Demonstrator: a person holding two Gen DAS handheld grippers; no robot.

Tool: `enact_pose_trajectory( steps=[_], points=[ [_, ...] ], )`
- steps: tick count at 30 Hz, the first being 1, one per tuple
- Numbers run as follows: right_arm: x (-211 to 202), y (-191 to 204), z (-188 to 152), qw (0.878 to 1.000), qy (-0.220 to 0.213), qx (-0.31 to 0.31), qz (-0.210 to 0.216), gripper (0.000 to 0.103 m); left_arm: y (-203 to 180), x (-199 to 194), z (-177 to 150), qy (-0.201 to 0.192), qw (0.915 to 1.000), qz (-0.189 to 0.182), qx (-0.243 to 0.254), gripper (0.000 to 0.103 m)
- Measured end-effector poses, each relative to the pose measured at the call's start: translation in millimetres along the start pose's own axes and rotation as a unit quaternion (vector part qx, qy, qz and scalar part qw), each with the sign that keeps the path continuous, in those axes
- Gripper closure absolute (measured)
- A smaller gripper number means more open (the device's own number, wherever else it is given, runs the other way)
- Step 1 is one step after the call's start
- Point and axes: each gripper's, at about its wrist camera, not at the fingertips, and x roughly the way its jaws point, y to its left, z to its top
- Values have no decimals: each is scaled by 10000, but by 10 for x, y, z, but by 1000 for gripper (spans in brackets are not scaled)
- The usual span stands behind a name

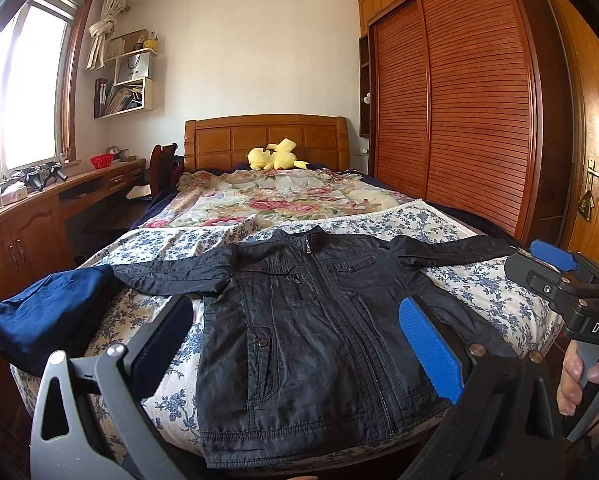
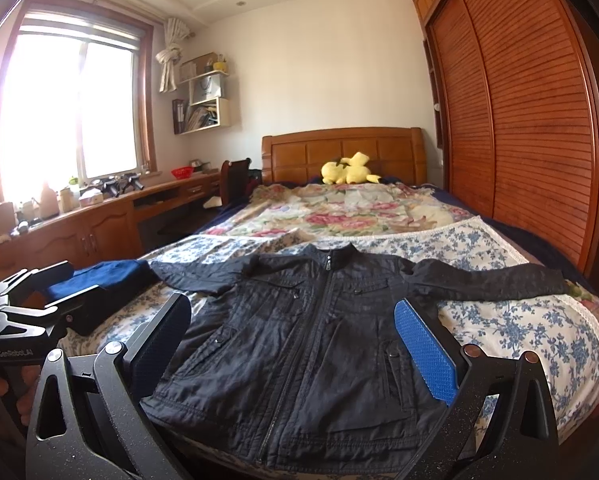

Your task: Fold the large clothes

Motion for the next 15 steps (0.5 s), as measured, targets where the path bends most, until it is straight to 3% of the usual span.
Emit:
enact_pose_trajectory(
  steps=[9,15],
  points=[
    [186,-3,-102,9997,229,27,112,0,186,383,-126,224,9997,96,-64,0],
    [513,3,-160,9991,357,-13,230,0,437,821,-211,591,9980,198,-114,0]
  ],
)
